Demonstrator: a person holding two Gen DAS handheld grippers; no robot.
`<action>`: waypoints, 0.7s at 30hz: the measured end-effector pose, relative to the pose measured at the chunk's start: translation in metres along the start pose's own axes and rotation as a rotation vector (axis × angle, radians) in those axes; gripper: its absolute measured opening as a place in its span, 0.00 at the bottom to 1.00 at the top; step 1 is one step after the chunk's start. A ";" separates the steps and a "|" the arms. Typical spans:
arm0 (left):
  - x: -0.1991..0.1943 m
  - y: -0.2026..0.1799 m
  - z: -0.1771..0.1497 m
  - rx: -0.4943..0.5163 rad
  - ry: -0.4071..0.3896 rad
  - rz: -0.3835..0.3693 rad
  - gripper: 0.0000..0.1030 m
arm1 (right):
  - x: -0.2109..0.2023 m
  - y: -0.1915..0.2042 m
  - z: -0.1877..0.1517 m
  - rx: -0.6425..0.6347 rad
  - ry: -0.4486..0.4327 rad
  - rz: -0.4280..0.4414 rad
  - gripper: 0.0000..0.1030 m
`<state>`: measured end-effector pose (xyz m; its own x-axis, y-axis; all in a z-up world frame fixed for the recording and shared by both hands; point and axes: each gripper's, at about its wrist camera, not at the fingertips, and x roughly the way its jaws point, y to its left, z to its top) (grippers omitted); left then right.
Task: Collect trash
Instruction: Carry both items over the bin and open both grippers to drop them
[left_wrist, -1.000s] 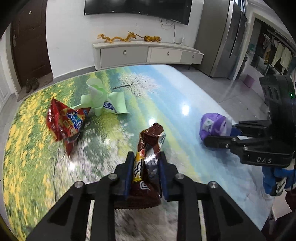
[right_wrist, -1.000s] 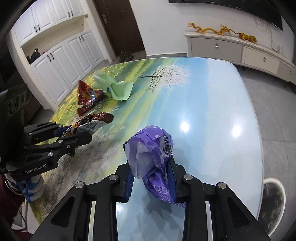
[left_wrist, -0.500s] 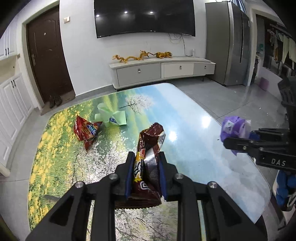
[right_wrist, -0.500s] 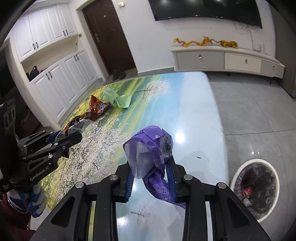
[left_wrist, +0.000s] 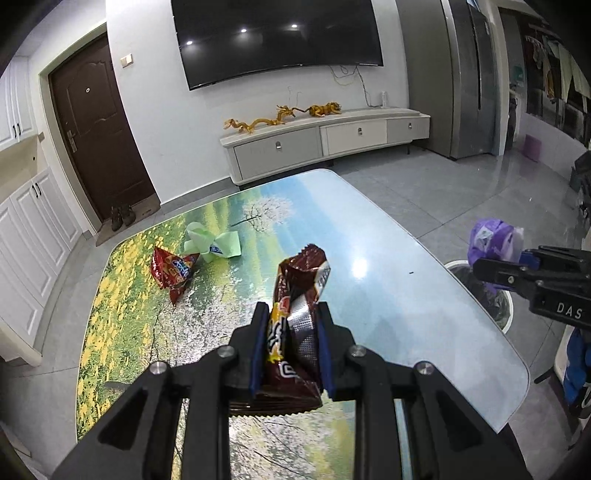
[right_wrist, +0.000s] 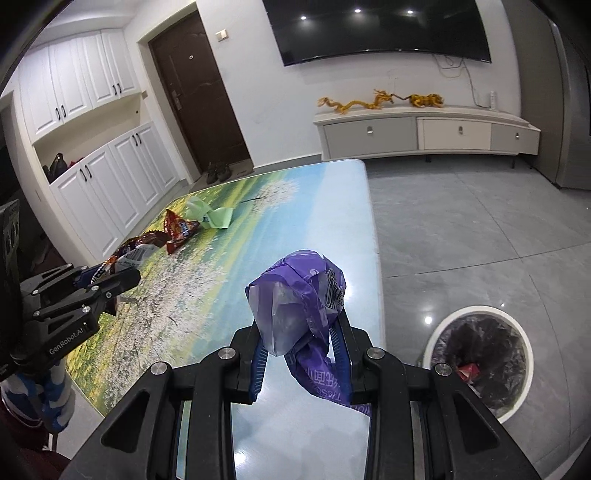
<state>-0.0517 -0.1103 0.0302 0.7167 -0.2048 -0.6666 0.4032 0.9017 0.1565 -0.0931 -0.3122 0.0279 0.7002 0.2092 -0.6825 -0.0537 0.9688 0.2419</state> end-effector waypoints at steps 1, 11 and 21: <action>0.000 -0.004 0.001 0.007 0.002 0.004 0.23 | -0.003 -0.005 -0.002 0.004 -0.006 -0.003 0.30; 0.002 -0.062 0.020 0.111 0.009 -0.002 0.23 | -0.025 -0.065 -0.021 0.102 -0.041 -0.034 0.30; 0.032 -0.132 0.043 0.223 0.032 -0.078 0.23 | -0.026 -0.138 -0.036 0.229 -0.038 -0.091 0.31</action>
<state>-0.0573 -0.2527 0.0196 0.6616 -0.2552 -0.7050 0.5747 0.7766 0.2582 -0.1301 -0.4465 -0.0125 0.7214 0.1131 -0.6832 0.1706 0.9272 0.3335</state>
